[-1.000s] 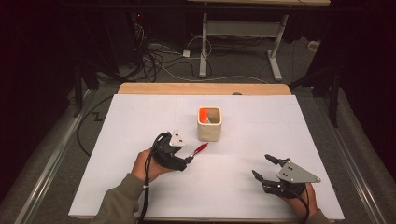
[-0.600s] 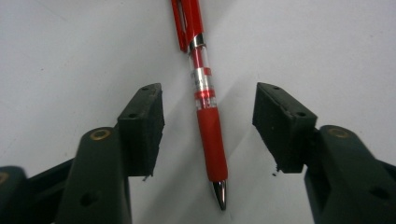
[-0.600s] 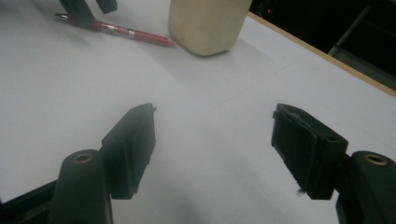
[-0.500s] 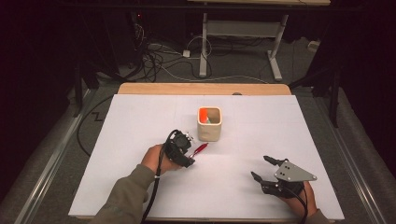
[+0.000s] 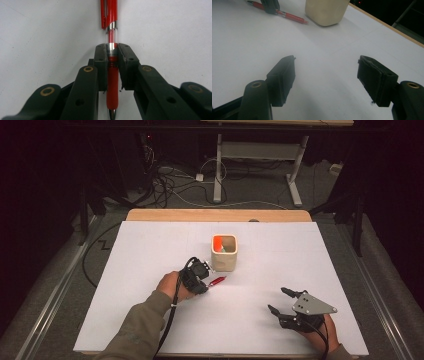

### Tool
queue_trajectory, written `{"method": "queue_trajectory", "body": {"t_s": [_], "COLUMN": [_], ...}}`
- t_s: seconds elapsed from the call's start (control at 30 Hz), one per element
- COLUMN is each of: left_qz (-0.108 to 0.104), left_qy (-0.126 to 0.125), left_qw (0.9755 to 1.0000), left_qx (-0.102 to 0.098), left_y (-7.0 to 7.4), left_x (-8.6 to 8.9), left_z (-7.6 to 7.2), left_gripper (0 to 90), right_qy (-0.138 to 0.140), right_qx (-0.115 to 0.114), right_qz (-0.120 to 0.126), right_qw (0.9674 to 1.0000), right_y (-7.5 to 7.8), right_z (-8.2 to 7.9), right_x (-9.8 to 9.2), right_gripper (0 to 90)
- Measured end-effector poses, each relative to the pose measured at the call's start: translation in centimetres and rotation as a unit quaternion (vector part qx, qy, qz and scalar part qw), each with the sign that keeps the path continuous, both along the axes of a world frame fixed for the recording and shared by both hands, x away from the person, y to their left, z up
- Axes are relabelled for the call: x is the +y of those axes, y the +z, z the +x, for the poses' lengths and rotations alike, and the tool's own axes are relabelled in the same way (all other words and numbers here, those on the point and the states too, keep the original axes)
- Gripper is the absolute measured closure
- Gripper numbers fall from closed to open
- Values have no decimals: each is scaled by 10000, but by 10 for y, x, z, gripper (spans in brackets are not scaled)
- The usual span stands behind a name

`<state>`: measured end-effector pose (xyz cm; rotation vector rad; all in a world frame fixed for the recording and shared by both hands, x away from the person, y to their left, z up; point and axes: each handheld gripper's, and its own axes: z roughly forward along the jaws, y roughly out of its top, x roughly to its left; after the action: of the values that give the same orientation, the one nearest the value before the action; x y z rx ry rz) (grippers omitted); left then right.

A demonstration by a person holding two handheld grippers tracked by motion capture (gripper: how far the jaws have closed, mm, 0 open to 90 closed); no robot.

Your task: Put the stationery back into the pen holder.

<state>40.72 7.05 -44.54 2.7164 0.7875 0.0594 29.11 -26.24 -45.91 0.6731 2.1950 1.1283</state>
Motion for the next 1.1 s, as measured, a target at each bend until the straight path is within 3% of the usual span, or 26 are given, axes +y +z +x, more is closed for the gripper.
{"method": "queue_trajectory", "body": {"t_s": [0.1, 0.23, 0.5, 0.67, 0.77, 0.9, 1.1], "left_qz": [-62, -401, -904, -1174, -1222, -1290, -1272], "left_qy": [-25, 11, 76, 10, -30, -47, -150], "left_qw": [9999, 9990, 9941, 9912, 9908, 9901, 9903], "left_qx": [-94, -208, -587, -606, -587, -543, -532], "left_y": [0, 2, 17, 24, 28, 32, 35], "left_x": [1, 8, 19, 23, 24, 23, 17], "left_z": [-2, -5, -15, -20, -21, -21, -22], "left_gripper": [771, 771, 771, 771, 771, 771, 771], "right_qy": [-2, -20, -31, -42, -48, -19, -3], "right_qx": [-2, -32, -176, -364, -490, -803, -1272], "right_qz": [-15, -7, -8, -58, -187, -550, -1015], "right_qw": [10000, 10000, 9998, 9993, 9986, 9952, 9867], "right_y": [0, 0, 2, 2, 2, 2, 4], "right_z": [0, 0, -1, -3, -4, -5, -4], "right_x": [1, 0, 0, 1, 5, 13, 27], "right_gripper": [310, 310, 310, 311, 312, 314, 317]}}
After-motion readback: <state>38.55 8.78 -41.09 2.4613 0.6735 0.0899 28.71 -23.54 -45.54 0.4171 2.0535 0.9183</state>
